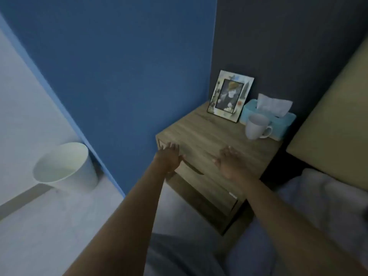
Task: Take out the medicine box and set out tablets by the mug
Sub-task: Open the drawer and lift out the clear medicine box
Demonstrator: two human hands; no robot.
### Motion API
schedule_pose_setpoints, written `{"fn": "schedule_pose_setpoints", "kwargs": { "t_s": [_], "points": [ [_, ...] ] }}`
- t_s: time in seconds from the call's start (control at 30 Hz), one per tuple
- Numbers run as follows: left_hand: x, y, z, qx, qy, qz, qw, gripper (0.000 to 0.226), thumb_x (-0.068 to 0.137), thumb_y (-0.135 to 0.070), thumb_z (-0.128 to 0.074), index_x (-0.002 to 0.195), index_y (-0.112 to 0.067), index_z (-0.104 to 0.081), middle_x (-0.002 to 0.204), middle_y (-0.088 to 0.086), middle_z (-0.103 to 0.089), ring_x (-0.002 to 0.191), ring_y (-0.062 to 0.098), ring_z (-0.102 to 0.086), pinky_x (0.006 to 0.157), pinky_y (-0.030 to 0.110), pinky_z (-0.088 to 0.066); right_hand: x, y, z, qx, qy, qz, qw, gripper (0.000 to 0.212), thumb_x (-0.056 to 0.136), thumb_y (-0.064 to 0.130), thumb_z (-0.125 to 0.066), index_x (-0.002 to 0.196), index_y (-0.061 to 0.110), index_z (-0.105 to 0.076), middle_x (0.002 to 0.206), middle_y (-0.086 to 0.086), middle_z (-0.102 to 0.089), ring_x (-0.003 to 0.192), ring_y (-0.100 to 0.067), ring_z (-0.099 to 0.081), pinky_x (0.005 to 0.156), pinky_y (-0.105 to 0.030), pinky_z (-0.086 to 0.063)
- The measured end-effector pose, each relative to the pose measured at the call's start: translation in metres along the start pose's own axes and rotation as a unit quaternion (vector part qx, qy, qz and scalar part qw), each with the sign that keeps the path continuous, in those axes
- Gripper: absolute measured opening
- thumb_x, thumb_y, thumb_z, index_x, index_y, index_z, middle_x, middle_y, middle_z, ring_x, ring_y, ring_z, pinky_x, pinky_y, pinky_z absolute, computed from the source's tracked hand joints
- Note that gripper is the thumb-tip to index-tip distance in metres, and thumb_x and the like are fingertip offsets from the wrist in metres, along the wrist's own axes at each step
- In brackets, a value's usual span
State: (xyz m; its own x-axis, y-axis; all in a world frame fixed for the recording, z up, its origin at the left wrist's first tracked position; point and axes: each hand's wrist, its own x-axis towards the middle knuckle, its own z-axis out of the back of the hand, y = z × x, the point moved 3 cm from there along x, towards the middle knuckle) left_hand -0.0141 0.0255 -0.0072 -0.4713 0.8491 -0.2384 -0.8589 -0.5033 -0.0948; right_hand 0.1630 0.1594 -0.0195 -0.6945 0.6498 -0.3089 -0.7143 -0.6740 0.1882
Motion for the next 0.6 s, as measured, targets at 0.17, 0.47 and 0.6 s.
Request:
{"fn": "schedule_pose_setpoints", "kwargs": {
  "t_s": [0.17, 0.47, 0.6],
  "points": [
    [0.022, 0.015, -0.068, -0.124, 0.0, 0.044, 0.991, 0.065, 0.102, -0.042, -0.022, 0.153, -0.007, 0.0, 0.163, 0.011, -0.001, 0.15, 0.028, 0.002, 0.12, 0.041, -0.008, 0.03, -0.016, -0.045, -0.002, -0.046, 0.004, 0.999, 0.06, 0.104, 0.038, -0.017, 0.155, 0.009, -0.004, 0.164, -0.009, 0.0, 0.151, -0.025, 0.007, 0.123, -0.041, -0.004],
    [0.05, -0.002, -0.134, -0.501, -0.067, 0.142, 0.851, 0.072, 0.099, -0.048, -0.029, 0.154, -0.013, 0.0, 0.164, 0.003, -0.003, 0.151, 0.019, -0.005, 0.123, 0.042, -0.01, 0.042, -0.027, -0.066, 0.038, -0.159, 0.019, 0.986, 0.053, 0.103, 0.031, -0.024, 0.154, 0.014, -0.021, 0.163, -0.003, -0.016, 0.151, -0.017, -0.006, 0.123, -0.037, -0.006],
    [0.058, -0.012, -0.134, -0.56, -0.113, 0.152, 0.806, 0.069, 0.101, -0.04, -0.034, 0.154, -0.012, 0.0, 0.162, 0.006, -0.015, 0.148, 0.023, -0.019, 0.121, 0.042, -0.017, 0.043, -0.028, -0.068, 0.049, -0.173, 0.025, 0.983, 0.053, 0.103, 0.03, -0.026, 0.153, 0.012, -0.022, 0.162, -0.004, -0.017, 0.151, -0.019, -0.008, 0.122, -0.038, -0.006]
  ]
}}
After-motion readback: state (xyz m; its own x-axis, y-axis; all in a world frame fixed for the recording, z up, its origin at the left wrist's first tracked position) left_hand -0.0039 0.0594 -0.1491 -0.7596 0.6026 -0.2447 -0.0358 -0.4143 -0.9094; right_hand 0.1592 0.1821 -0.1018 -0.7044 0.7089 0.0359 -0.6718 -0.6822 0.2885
